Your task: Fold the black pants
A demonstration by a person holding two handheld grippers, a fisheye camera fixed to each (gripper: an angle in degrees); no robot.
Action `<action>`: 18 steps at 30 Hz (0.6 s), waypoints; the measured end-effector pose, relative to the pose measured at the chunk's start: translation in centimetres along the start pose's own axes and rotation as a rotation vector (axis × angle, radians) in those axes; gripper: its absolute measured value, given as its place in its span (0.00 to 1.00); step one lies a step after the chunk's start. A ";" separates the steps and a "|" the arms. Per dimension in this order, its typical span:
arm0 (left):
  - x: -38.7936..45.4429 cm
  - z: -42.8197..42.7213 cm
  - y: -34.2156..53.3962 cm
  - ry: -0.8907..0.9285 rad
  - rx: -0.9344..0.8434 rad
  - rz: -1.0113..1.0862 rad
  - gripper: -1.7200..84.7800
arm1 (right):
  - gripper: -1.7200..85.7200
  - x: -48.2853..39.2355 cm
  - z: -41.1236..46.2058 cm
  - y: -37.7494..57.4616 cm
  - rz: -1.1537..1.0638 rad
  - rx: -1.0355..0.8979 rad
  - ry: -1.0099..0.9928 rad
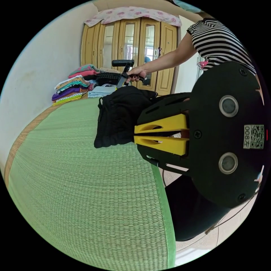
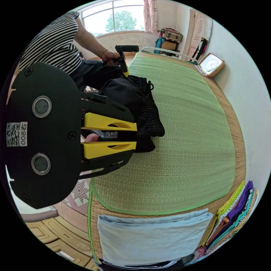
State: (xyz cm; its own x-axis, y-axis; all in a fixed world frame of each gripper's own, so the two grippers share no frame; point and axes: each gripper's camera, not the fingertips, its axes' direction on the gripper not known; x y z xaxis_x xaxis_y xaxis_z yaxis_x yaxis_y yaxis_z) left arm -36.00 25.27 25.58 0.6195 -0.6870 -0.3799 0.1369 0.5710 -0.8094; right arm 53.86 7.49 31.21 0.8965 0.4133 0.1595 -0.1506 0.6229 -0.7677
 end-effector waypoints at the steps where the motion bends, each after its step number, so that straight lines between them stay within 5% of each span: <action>1: 0.9 -0.7 0.4 0.009 0.007 0.033 0.04 | 0.06 -0.2 -0.6 0.4 -0.008 0.024 -0.008; 18: 18.2 -12.9 3.7 0.381 0.217 0.583 0.03 | 0.02 -7.4 -17.5 6.0 -0.029 0.538 0.254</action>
State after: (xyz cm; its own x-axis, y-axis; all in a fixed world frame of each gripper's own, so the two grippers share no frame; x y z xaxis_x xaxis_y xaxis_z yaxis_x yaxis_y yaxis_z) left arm -34.14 9.07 9.89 0.3321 -0.3299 -0.8837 0.0414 0.9410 -0.3358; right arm 53.64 -3.51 14.58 0.9651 0.2603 -0.0289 -0.2548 0.9079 -0.3327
